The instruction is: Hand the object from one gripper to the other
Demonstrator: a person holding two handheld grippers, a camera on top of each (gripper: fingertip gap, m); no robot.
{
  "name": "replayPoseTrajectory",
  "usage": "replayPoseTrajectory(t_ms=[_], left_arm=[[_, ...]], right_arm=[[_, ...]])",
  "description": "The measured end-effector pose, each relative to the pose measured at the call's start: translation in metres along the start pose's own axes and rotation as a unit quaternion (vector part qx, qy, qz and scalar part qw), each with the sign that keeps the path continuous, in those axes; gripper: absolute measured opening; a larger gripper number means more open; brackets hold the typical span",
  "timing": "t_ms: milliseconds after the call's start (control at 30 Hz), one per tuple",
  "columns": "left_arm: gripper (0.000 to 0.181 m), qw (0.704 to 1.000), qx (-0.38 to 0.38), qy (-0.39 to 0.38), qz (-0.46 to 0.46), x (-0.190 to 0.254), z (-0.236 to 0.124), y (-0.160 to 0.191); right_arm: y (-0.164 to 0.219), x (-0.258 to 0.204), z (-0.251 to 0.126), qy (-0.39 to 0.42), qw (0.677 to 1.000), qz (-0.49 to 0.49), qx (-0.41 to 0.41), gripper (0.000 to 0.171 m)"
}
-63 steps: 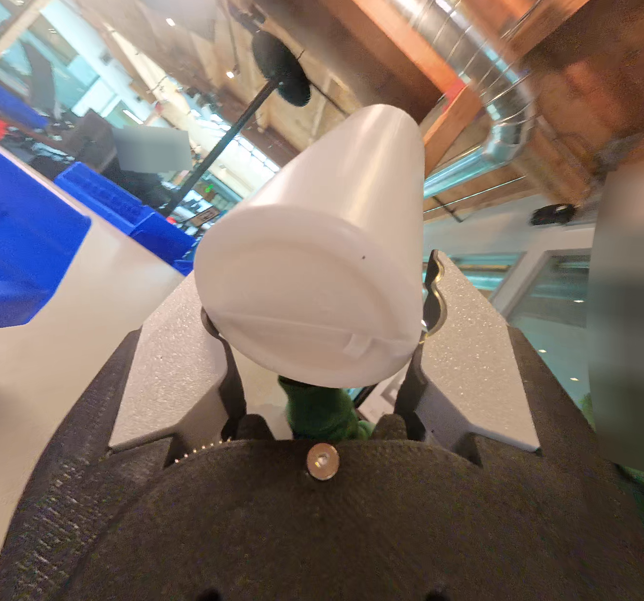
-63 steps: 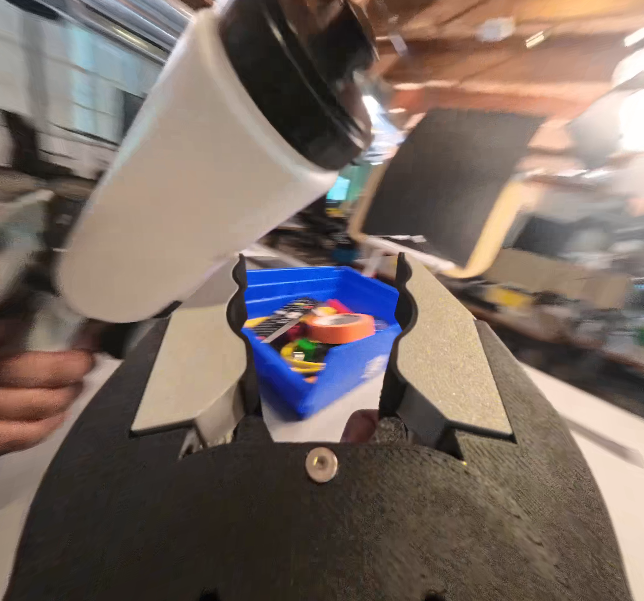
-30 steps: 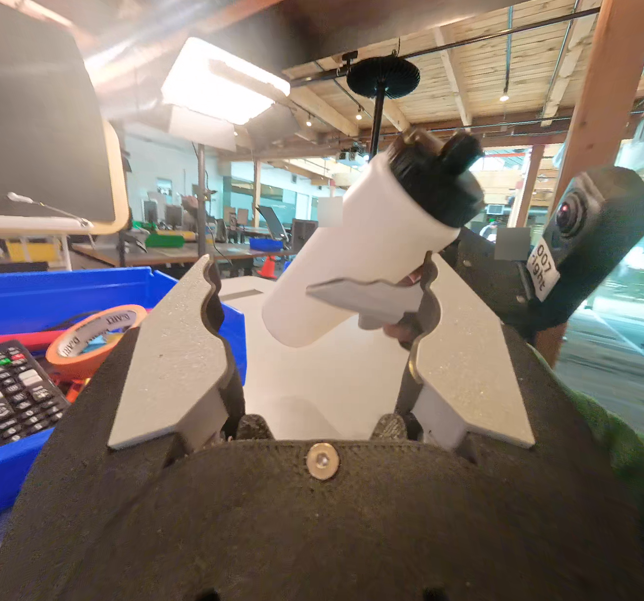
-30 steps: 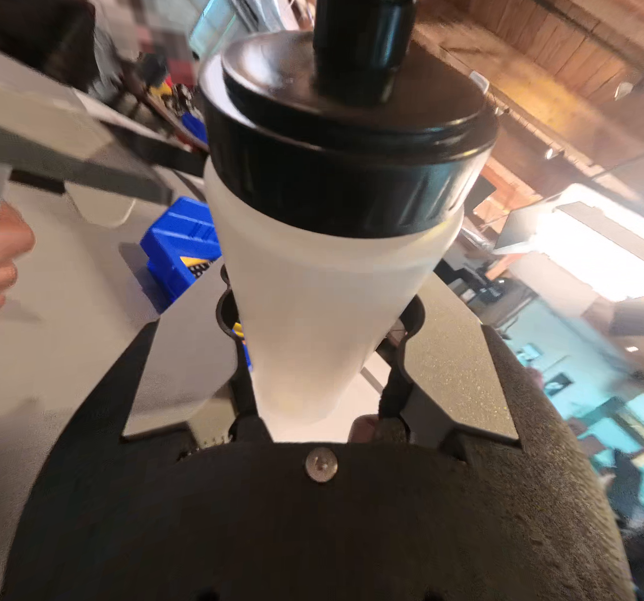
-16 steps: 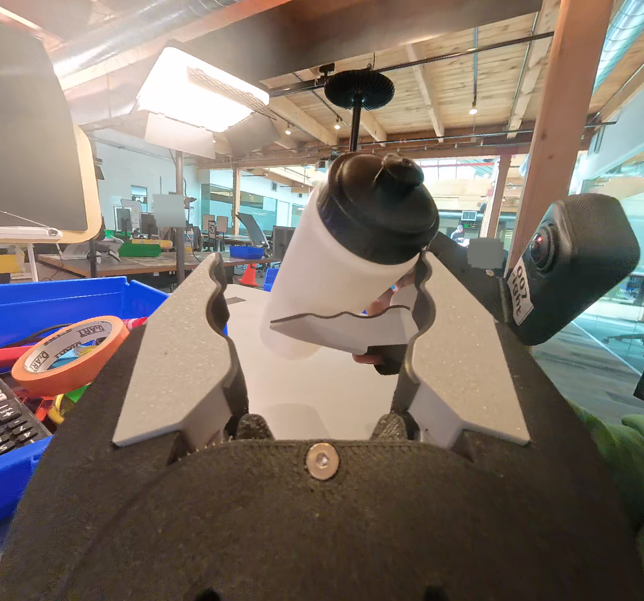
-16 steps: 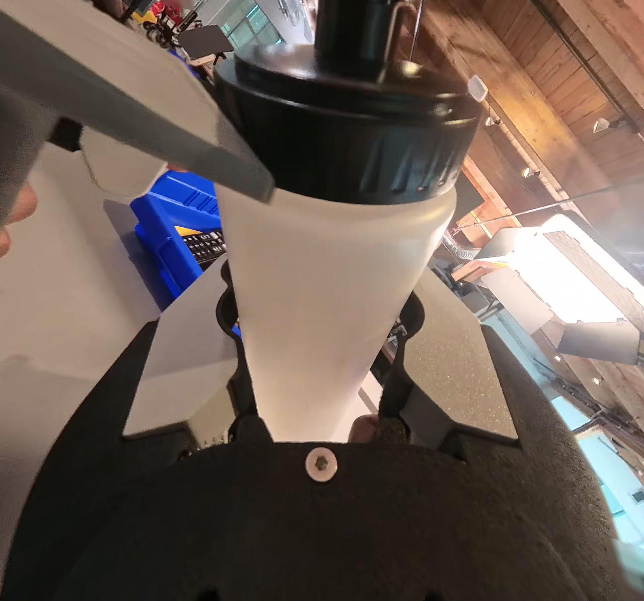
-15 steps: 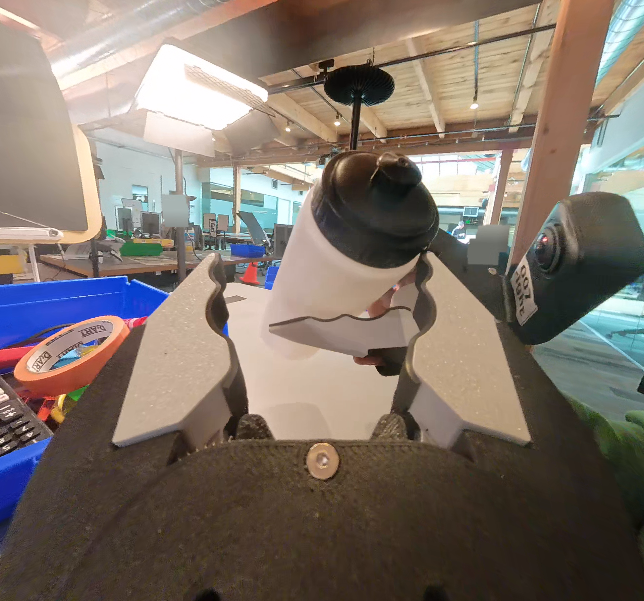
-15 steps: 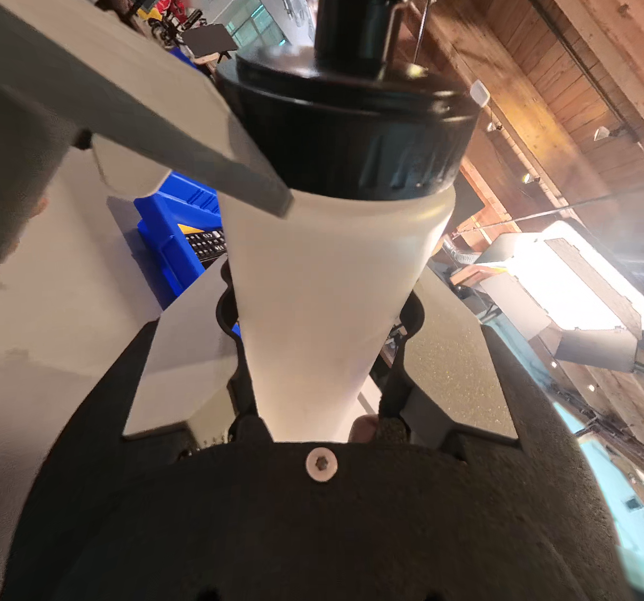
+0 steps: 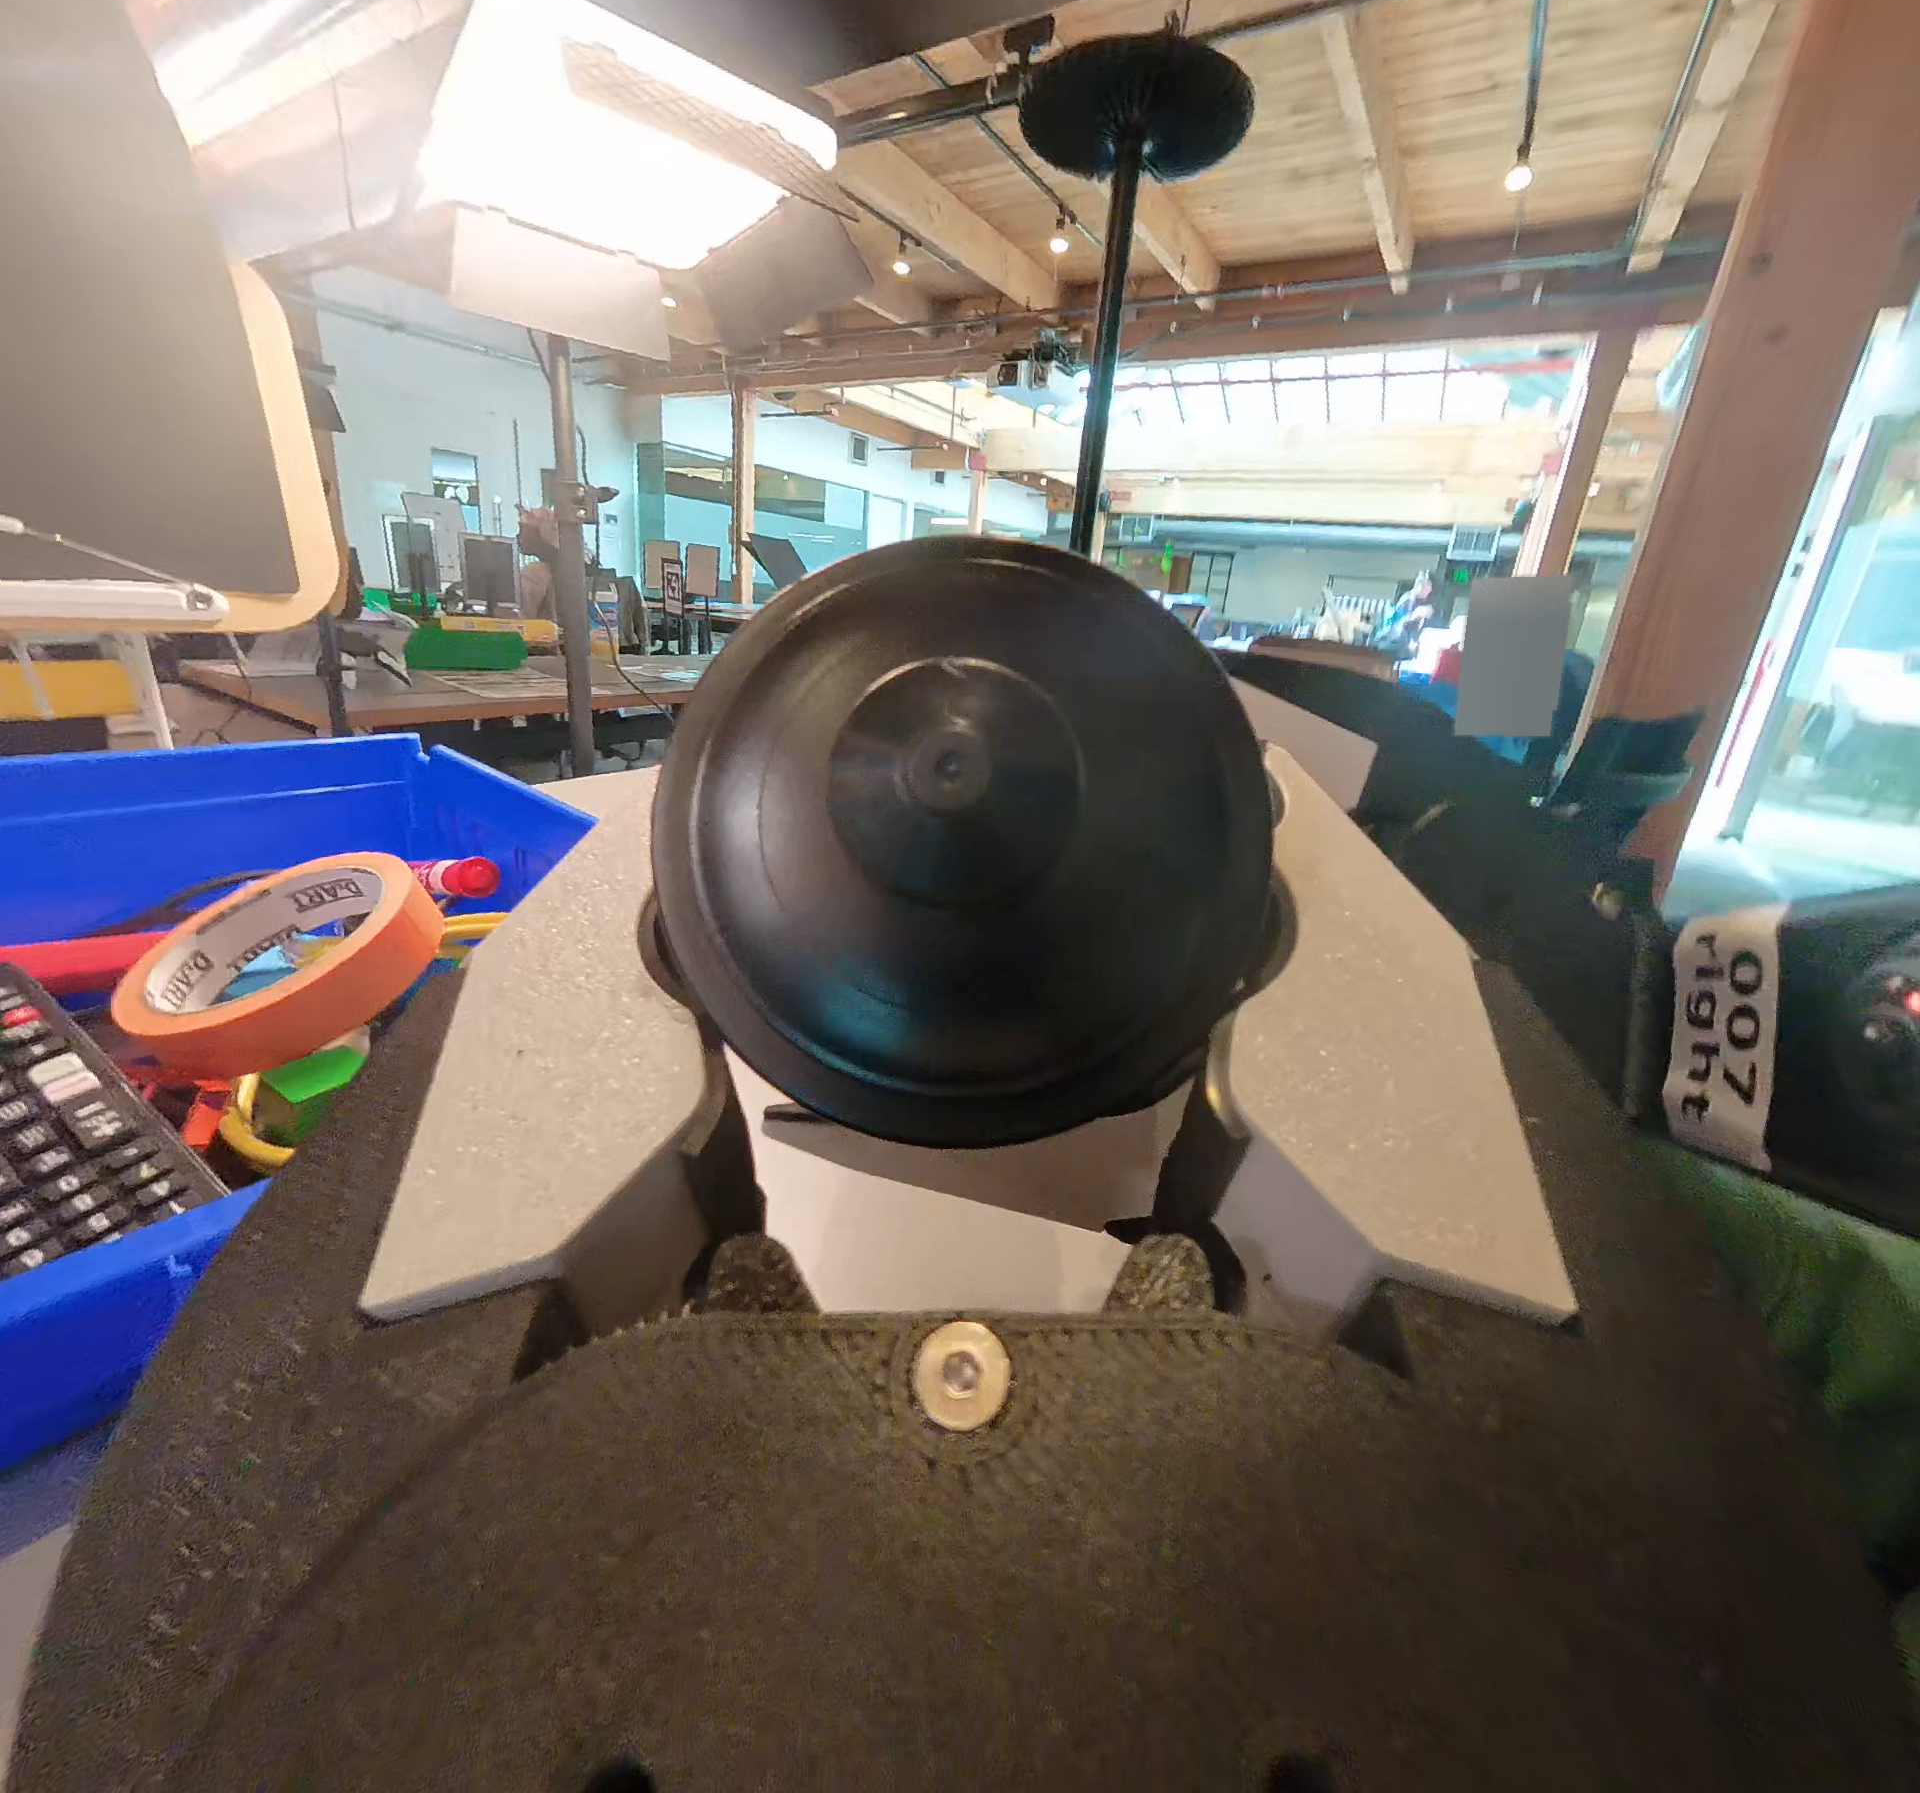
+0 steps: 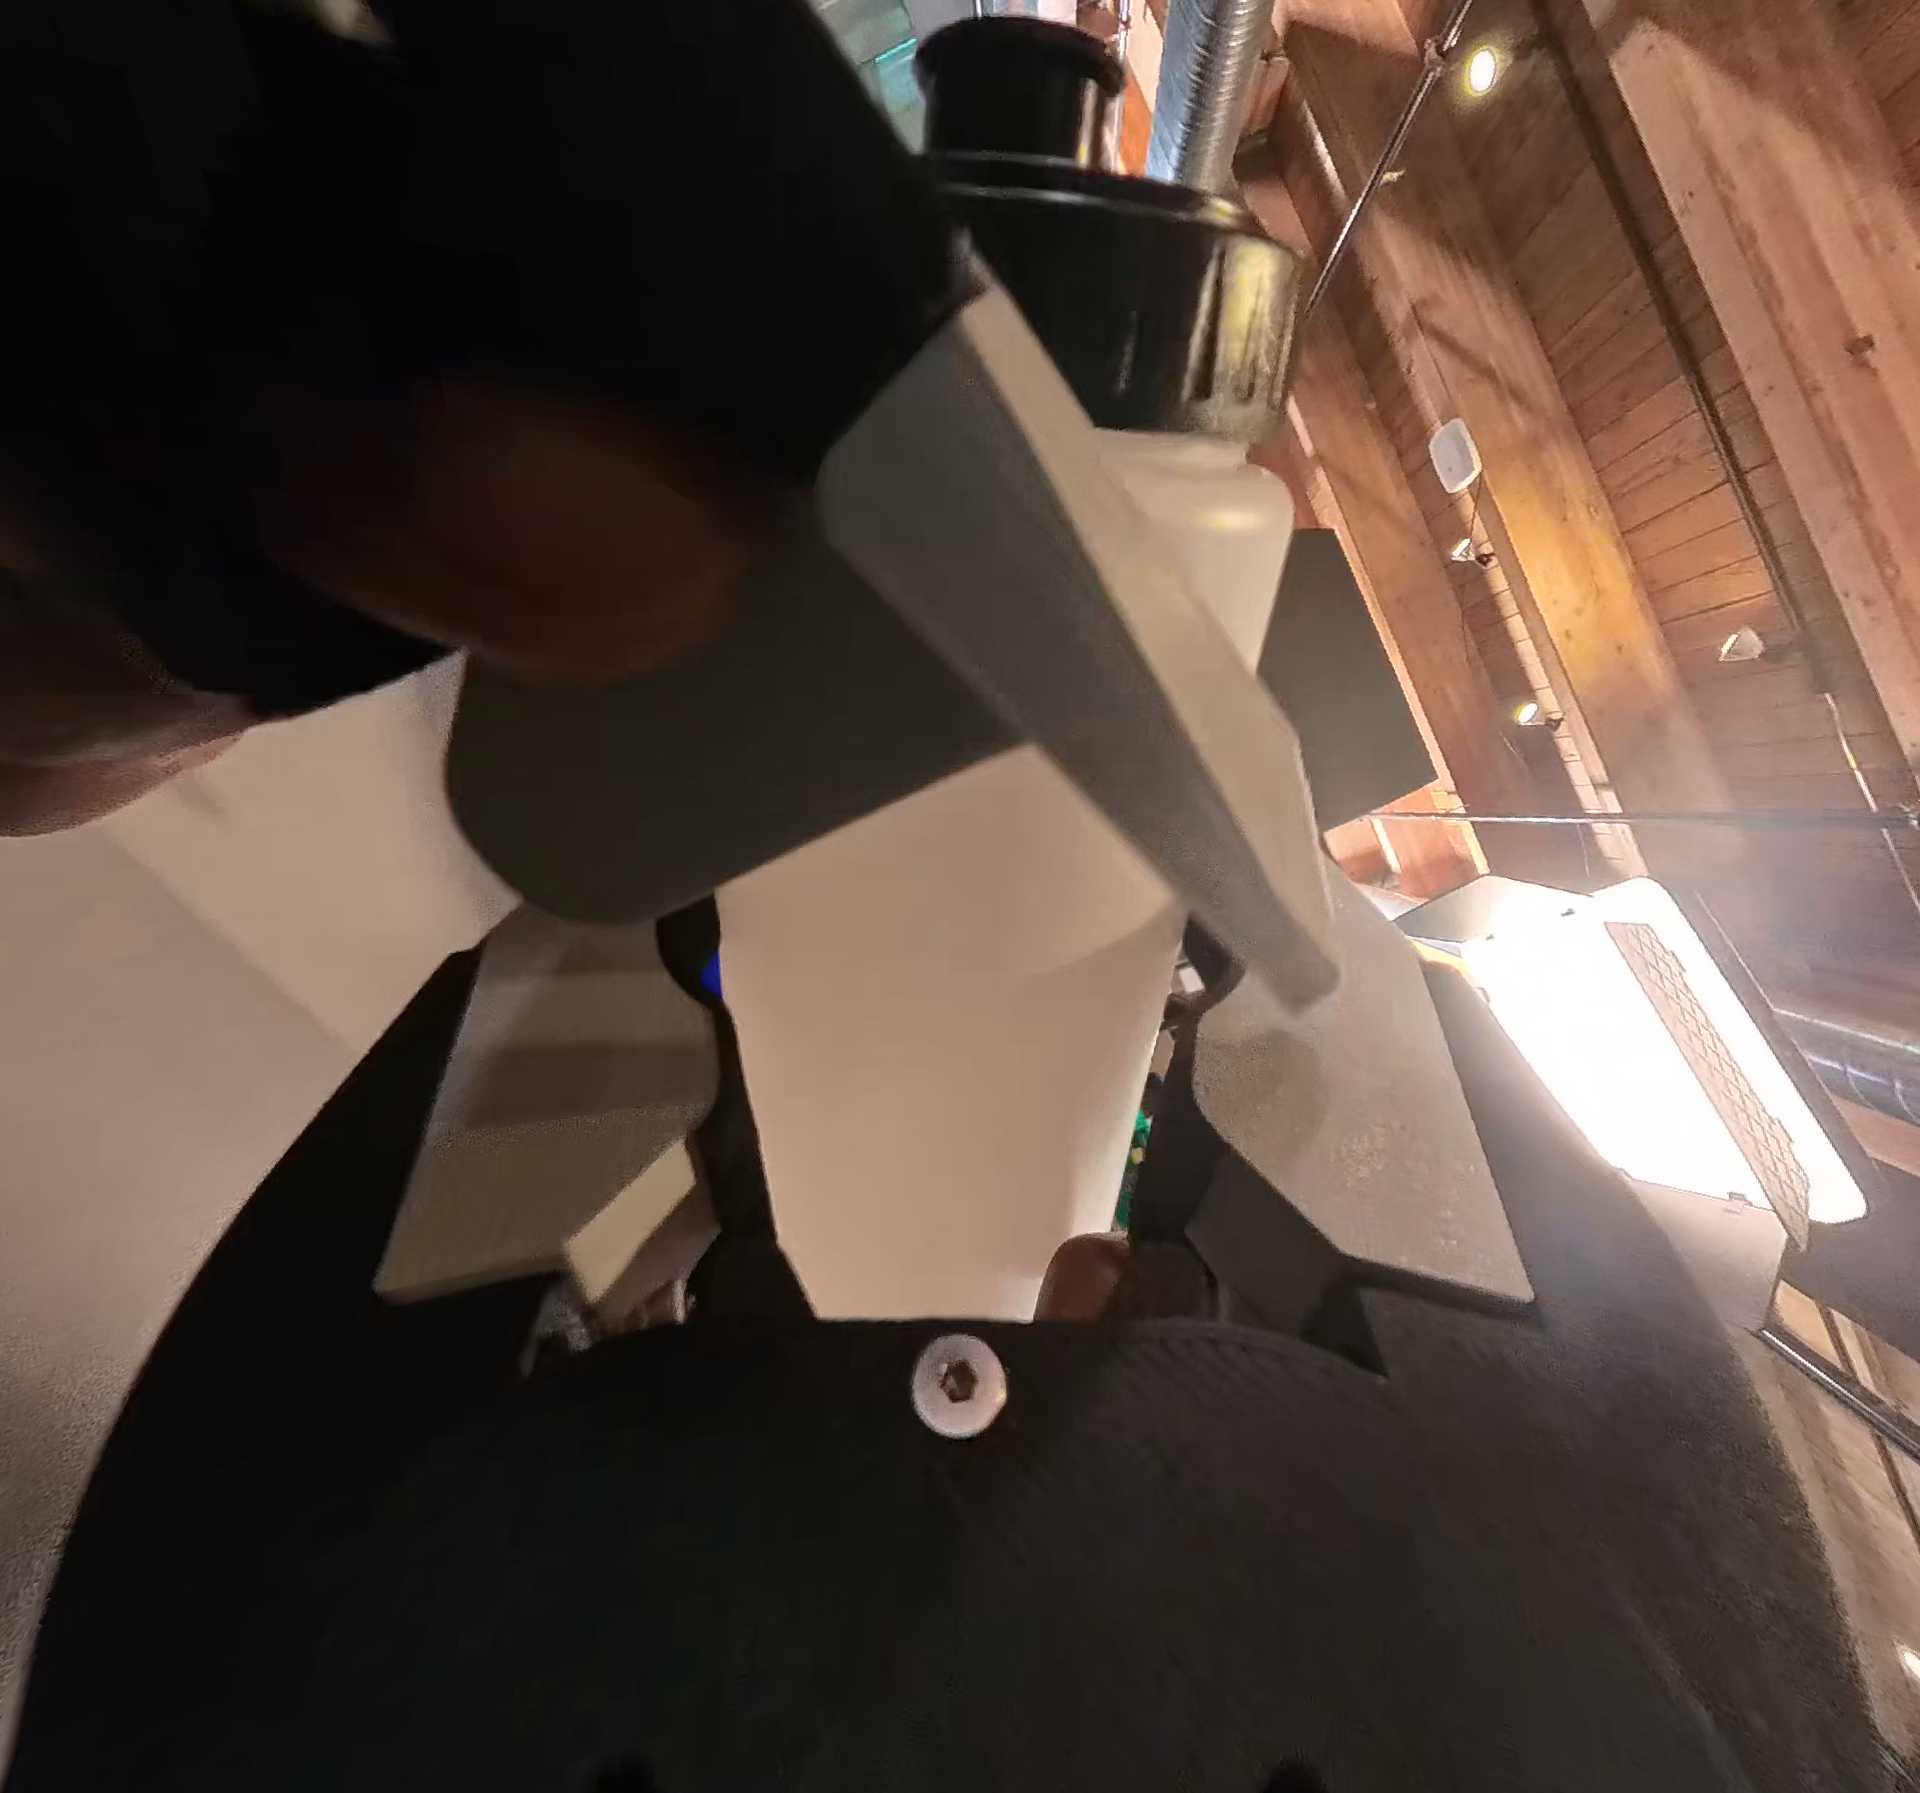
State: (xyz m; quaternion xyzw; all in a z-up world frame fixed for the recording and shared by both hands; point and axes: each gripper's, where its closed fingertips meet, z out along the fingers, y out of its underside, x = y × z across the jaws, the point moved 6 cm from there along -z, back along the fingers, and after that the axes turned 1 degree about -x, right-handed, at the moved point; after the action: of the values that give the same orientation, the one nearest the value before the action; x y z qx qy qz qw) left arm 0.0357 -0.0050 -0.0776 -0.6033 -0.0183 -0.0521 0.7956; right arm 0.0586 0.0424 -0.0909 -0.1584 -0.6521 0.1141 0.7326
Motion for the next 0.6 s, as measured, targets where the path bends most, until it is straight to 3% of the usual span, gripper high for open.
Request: replayPoseTrajectory(t_ms=[200,300,367,500,600], left_arm=[[0.103,0.982,0.099,0.015,-0.161,-0.031,-0.021,-0.018],[0.103,0.957,0.153,0.034,-0.244,-0.048,-0.033,-0.024],[0.103,0.944,0.157,0.052,-0.284,-0.052,-0.033,-0.021],[0.103,0.938,0.142,0.068,-0.308,-0.055,-0.031,-0.018],[0.103,0.918,0.151,0.134,-0.34,-0.054,-0.036,-0.025]], right_arm=[[0.017,0.017,-0.001,0.036,0.999,0.015,-0.021,0.092],[0.026,0.032,-0.005,0.047,0.997,0.066,-0.007,0.102],[0.028,0.035,-0.008,0.025,0.995,0.099,0.019,0.11],[0.029,0.04,-0.018,-0.041,0.979,0.175,0.094,0.108],[0.034,0.047,-0.029,-0.102,0.957,0.234,0.141,0.112]])
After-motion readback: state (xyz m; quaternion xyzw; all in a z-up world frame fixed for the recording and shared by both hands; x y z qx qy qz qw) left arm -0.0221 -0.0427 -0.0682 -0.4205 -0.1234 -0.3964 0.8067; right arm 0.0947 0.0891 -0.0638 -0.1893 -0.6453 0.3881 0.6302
